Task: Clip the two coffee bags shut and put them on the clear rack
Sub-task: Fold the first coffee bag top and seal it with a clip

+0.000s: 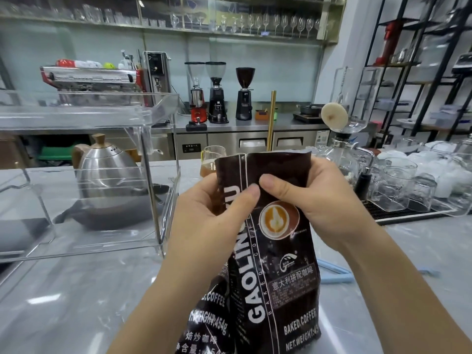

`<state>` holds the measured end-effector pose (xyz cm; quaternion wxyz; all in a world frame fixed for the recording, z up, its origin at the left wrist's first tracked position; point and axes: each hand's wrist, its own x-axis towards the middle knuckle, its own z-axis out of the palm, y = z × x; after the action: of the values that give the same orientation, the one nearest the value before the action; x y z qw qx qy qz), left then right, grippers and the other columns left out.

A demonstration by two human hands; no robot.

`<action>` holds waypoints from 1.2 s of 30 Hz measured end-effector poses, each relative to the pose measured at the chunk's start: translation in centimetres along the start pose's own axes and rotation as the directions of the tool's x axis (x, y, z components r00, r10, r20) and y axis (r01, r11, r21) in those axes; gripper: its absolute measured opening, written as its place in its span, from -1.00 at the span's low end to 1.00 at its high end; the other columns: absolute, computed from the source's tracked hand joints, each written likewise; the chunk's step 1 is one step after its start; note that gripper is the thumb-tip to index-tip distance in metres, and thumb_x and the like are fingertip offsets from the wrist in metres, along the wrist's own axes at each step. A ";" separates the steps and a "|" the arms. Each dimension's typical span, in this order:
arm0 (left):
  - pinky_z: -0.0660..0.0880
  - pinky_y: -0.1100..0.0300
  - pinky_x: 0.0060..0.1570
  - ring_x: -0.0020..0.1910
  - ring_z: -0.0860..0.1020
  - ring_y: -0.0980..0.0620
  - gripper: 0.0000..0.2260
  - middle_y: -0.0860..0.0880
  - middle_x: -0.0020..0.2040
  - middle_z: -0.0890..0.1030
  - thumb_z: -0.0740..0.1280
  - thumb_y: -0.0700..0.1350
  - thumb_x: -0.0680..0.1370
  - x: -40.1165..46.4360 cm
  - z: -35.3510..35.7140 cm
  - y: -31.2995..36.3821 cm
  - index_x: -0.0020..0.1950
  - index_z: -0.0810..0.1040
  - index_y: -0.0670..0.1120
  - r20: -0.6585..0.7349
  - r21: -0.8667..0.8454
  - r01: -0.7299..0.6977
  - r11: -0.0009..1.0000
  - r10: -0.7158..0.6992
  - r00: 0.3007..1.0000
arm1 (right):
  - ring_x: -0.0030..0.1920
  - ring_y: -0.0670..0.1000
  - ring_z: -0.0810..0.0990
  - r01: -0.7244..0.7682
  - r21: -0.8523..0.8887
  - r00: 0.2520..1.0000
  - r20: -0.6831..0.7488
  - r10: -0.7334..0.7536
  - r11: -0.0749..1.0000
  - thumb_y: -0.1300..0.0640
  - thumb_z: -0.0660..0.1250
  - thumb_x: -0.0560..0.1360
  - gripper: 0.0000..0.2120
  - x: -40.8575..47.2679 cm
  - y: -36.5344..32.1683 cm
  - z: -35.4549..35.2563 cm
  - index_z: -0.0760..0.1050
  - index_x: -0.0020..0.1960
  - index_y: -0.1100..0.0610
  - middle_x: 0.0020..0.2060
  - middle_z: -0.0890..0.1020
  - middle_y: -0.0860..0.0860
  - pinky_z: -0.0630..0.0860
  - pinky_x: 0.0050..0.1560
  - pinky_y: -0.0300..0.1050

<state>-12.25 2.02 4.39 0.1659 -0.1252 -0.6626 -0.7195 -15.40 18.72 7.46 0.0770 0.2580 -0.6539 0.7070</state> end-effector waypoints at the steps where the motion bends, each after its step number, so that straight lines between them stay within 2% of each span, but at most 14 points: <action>1: 0.66 0.30 -0.26 -0.20 0.77 0.13 -0.93 0.07 -0.18 0.80 0.48 -0.12 0.54 -0.2 0.2 0.1 -0.04 0.74 0.03 -0.011 0.016 -0.046 0.999 0.046 0.999 | -0.07 0.04 0.76 0.016 0.000 1.000 -0.008 -0.016 1.000 0.16 0.50 0.32 -0.78 -0.1 0.0 0.3 0.69 -0.03 0.10 -0.08 0.78 0.07 0.64 -0.12 -0.19; 5: 0.60 0.38 -0.32 -0.26 0.73 0.19 -0.87 0.05 -0.19 0.78 0.41 -0.09 0.60 -0.5 0.9 0.3 -0.12 0.70 0.07 -0.071 0.156 -0.214 0.964 0.227 0.971 | -0.19 0.01 0.76 0.084 -0.177 0.988 -0.110 -0.105 0.981 0.02 0.47 0.39 -0.91 -0.2 -0.2 1.4 0.69 -0.15 0.02 -0.19 0.78 0.01 0.66 -0.20 -0.13; 7: 0.62 0.21 -0.34 -0.29 0.72 0.08 -0.82 -0.02 -0.21 0.77 0.34 -0.03 0.62 -0.7 1.0 0.5 -0.13 0.69 0.03 -0.087 0.211 -0.274 0.938 0.297 0.951 | -0.34 -0.01 0.69 0.138 -0.373 0.961 -0.174 -0.215 0.918 0.00 0.38 0.53 -0.78 -0.2 0.0 1.9 0.60 -0.27 0.04 -0.34 0.72 0.01 0.62 -0.31 -0.09; 9: 0.55 0.00 -0.43 -0.42 0.61 -0.06 -0.68 -0.10 -0.36 0.68 0.28 0.04 0.66 -0.8 1.0 0.6 -0.16 0.63 -0.12 -0.075 0.290 -0.312 0.905 0.346 0.935 | -0.47 -0.13 0.53 0.182 -0.473 0.932 -0.197 -0.305 0.862 0.03 0.28 0.62 -0.64 -0.2 0.2 2.3 0.47 -0.35 0.07 -0.47 0.57 -0.04 0.48 -0.44 -0.22; 11: 0.39 0.10 -0.57 -0.56 0.41 0.08 -0.59 0.02 -0.50 0.50 0.23 0.08 0.67 -0.8 0.8 0.7 -0.21 0.56 -0.20 -0.051 0.335 -0.332 0.882 0.369 0.928 | -0.49 -0.16 0.42 0.199 -0.548 0.915 -0.193 -0.354 0.812 0.05 0.22 0.64 -0.60 -0.2 0.3 2.5 0.37 -0.37 0.06 -0.51 0.46 -0.07 0.33 -0.46 -0.34; 13: 0.27 0.16 -0.57 -0.56 0.32 0.15 -0.53 0.08 -0.52 0.39 0.19 0.10 0.65 -0.6 0.5 0.7 -0.22 0.54 -0.25 -0.041 0.354 -0.337 0.872 0.374 0.926 | -0.48 -0.13 0.41 0.192 -0.599 0.921 -0.163 -0.353 0.777 0.02 0.18 0.65 -0.58 -0.2 0.0 2.3 0.34 -0.38 0.05 -0.51 0.42 -0.09 0.29 -0.45 -0.37; 16: 0.37 0.10 -0.53 -0.55 0.39 -0.02 -0.50 -0.09 -0.51 0.46 0.20 0.16 0.61 -0.4 0.1 0.7 -0.24 0.55 -0.25 0.010 0.317 -0.306 0.898 0.319 0.948 | -0.42 -0.07 0.55 0.166 -0.561 0.973 -0.042 -0.229 0.811 -0.08 0.15 0.59 -0.61 -0.4 -1.0 0.6 0.46 -0.30 0.12 -0.44 0.57 0.06 0.45 -0.36 -0.29; 18: 0.51 0.14 -0.46 -0.48 0.56 -0.04 -0.55 -0.07 -0.45 0.61 0.25 0.16 0.56 -0.2 -0.6 0.7 -0.24 0.59 -0.20 0.079 0.269 -0.254 0.929 0.242 0.967 | -0.23 0.03 0.71 0.089 -0.462 0.994 0.098 -0.049 0.882 -0.05 0.20 0.56 -0.66 -0.5 -1.6 -1.3 0.57 -0.10 0.20 -0.23 0.72 0.15 0.61 -0.20 -0.15; 20: 0.66 0.20 -0.31 -0.29 0.74 -0.02 -0.68 -0.06 -0.25 0.78 0.34 0.10 0.53 0.1 -1.5 0.6 -0.08 0.70 -0.14 0.160 0.207 -0.186 0.961 0.154 0.975 | -0.01 0.09 0.74 0.000 -0.314 0.963 0.257 0.085 0.950 0.06 0.31 0.53 -0.74 -0.7 -1.9 -3.3 0.61 0.11 0.20 -0.01 0.75 0.14 0.64 -0.04 -0.14; 22: 0.71 0.19 -0.14 -0.12 0.79 -0.02 -0.76 -0.04 -0.08 0.82 0.44 0.01 0.50 0.2 -2.1 0.6 0.10 0.72 -0.07 0.261 0.148 -0.112 0.983 0.070 0.963 | 0.06 0.14 0.72 -0.084 -0.205 0.936 0.318 0.148 0.975 0.14 0.39 0.46 -0.68 -0.8 -1.9 -4.8 0.60 0.19 0.19 0.07 0.73 0.19 0.65 0.01 -0.10; 25: 0.70 0.03 0.03 -0.02 0.78 -0.09 -0.75 -0.04 0.00 0.82 0.52 -0.11 0.52 0.4 -2.6 0.6 0.19 0.70 0.02 0.342 0.176 -0.042 0.984 -0.021 0.939 | 0.02 0.20 0.73 -0.150 -0.254 0.924 0.307 0.227 0.956 0.18 0.45 0.43 -0.67 -0.9 -1.4 -6.1 0.62 0.19 0.13 0.01 0.75 0.19 0.66 0.00 0.02; 28: 0.69 -0.04 0.06 -0.08 0.79 -0.08 -0.79 -0.04 -0.08 0.82 0.49 -0.18 0.57 0.4 -2.8 0.5 0.16 0.72 0.07 0.285 0.251 0.004 0.968 -0.078 0.955 | -0.02 0.33 0.71 -0.149 -0.353 0.918 0.298 0.263 0.923 0.20 0.42 0.43 -0.68 -0.7 -0.8 -6.6 0.63 0.18 0.15 -0.05 0.75 0.24 0.62 0.01 0.20; 32: 0.70 -0.13 0.05 -0.15 0.80 -0.09 -0.79 -0.07 -0.19 0.82 0.48 -0.23 0.57 0.3 -2.3 0.2 0.03 0.78 0.09 0.153 0.266 0.017 0.964 -0.060 0.986 | -0.24 0.12 0.72 -0.161 -0.342 0.928 0.266 0.260 0.926 0.20 0.44 0.41 -0.72 -0.4 -0.8 -6.4 0.67 0.10 0.23 -0.12 0.74 0.30 0.63 -0.29 -0.11; 36: 0.72 0.08 -0.10 -0.16 0.79 -0.07 -0.73 -0.07 -0.17 0.82 0.43 -0.31 0.58 0.4 -1.4 -0.3 -0.03 0.79 0.06 0.088 0.198 0.058 0.978 -0.076 0.993 | -0.29 0.07 0.72 -0.162 -0.338 0.941 0.231 0.248 0.927 0.14 0.45 0.39 -0.73 -0.4 -0.6 -6.2 0.69 0.05 0.21 -0.18 0.76 0.25 0.64 -0.34 -0.13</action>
<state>-12.72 0.58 4.13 0.1214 -0.1200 -0.7411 -0.6494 -16.40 24.86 7.73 -0.0474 0.2656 -0.7860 0.5562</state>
